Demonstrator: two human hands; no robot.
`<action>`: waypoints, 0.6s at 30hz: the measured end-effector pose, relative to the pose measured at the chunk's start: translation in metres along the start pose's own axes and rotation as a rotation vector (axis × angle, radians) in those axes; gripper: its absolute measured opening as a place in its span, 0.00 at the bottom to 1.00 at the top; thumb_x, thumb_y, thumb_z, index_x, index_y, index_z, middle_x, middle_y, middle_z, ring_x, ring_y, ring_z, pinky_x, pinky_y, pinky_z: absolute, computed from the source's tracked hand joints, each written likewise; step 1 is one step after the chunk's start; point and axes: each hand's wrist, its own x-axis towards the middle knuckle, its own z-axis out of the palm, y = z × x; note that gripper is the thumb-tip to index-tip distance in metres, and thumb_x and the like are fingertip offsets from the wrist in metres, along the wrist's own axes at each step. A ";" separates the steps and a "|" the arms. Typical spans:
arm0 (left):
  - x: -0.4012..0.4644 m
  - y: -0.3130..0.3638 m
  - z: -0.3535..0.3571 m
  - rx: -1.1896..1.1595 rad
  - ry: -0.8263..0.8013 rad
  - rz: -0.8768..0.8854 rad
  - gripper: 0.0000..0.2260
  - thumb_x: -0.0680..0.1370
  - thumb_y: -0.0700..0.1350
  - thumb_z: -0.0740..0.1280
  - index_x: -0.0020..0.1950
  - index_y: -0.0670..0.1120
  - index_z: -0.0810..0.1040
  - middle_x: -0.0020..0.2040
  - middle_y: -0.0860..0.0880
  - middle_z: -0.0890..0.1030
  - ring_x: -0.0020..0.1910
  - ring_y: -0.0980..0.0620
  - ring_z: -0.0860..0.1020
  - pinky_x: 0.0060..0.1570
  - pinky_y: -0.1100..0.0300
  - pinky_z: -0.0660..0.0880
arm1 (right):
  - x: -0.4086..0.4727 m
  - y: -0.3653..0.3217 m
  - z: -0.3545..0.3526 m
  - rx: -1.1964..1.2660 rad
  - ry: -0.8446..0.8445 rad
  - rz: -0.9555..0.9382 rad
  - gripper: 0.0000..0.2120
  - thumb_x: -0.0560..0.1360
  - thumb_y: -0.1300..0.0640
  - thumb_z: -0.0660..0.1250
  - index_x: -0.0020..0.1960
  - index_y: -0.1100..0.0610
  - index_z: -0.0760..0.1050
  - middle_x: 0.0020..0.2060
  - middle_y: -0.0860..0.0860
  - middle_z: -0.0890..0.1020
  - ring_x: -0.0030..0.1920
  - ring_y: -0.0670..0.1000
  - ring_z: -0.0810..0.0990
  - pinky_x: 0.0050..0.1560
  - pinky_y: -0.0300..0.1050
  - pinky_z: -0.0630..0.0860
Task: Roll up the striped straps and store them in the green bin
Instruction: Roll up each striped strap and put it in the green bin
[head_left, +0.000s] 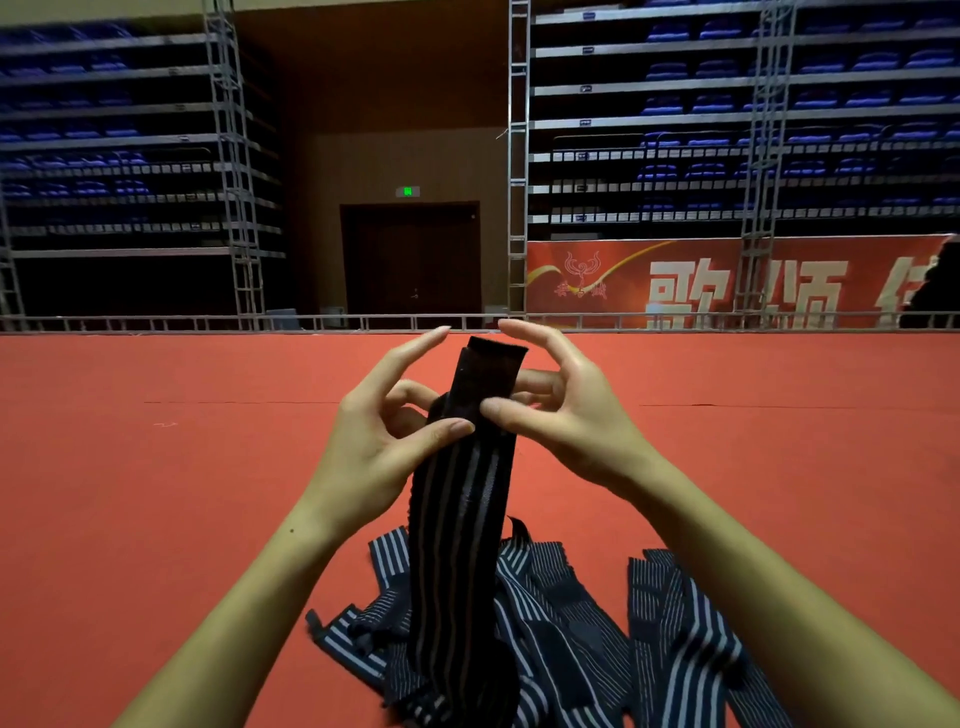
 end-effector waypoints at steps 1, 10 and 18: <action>-0.001 -0.001 0.002 -0.020 0.021 -0.012 0.36 0.77 0.41 0.79 0.80 0.60 0.71 0.46 0.43 0.86 0.36 0.48 0.79 0.39 0.45 0.78 | -0.004 0.003 0.003 0.026 0.005 0.003 0.35 0.79 0.67 0.75 0.80 0.54 0.65 0.57 0.59 0.88 0.57 0.61 0.88 0.60 0.60 0.84; -0.008 0.002 0.017 -0.272 0.059 -0.231 0.28 0.78 0.41 0.77 0.76 0.55 0.76 0.52 0.43 0.89 0.54 0.41 0.88 0.56 0.42 0.85 | -0.025 0.014 0.019 0.311 0.176 -0.087 0.35 0.78 0.72 0.73 0.79 0.53 0.67 0.59 0.57 0.88 0.57 0.61 0.88 0.55 0.50 0.85; -0.008 0.007 0.018 -0.383 0.034 -0.341 0.29 0.76 0.67 0.68 0.69 0.50 0.81 0.57 0.39 0.88 0.59 0.39 0.87 0.63 0.33 0.81 | -0.027 0.023 0.018 0.238 0.202 -0.107 0.35 0.78 0.77 0.70 0.80 0.53 0.69 0.58 0.55 0.88 0.62 0.68 0.84 0.64 0.63 0.82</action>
